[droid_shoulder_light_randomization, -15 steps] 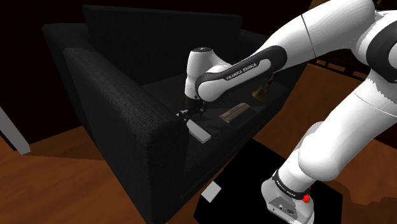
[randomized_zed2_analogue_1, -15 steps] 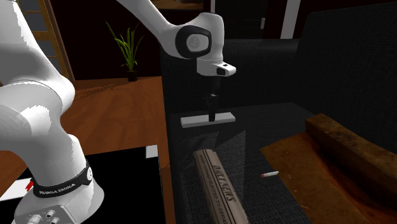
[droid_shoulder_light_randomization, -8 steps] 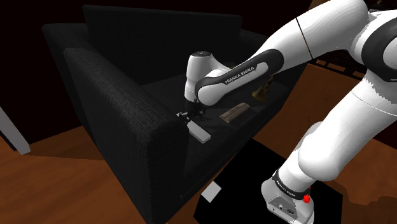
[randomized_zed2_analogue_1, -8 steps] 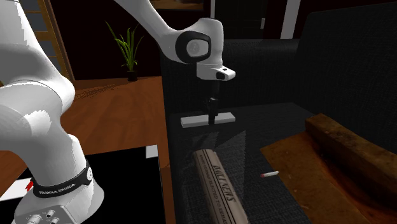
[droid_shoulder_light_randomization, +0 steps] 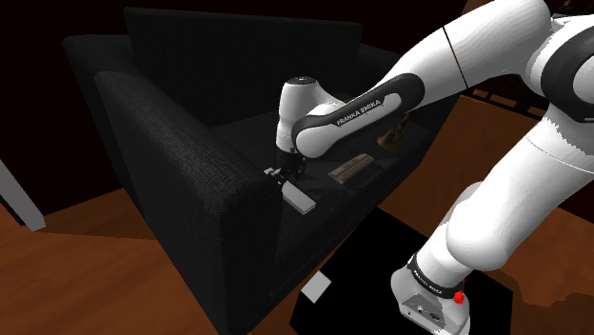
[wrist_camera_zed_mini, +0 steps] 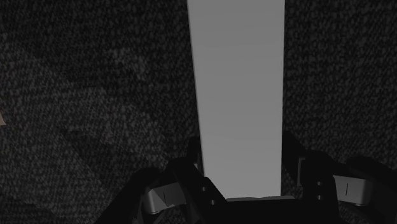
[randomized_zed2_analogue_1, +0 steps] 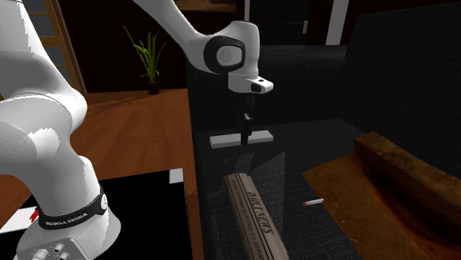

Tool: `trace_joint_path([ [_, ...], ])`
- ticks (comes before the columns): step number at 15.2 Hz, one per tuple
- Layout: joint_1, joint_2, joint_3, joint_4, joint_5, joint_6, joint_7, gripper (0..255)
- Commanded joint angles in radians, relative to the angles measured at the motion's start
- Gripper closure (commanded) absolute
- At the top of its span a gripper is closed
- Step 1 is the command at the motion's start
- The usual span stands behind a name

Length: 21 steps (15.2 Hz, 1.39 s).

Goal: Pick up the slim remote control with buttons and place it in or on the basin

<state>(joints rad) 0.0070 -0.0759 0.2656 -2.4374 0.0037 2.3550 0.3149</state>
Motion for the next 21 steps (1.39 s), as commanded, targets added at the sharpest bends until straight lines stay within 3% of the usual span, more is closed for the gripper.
trace_joint_path([
  [1,0.000,0.000,0.000,0.000,0.000,0.000,0.000,255],
  [4,0.000,0.000,0.000,0.000,0.000,0.000,0.000,255],
  [21,0.004,-0.134,-0.013,0.112,0.037,-0.242,-0.032,255],
])
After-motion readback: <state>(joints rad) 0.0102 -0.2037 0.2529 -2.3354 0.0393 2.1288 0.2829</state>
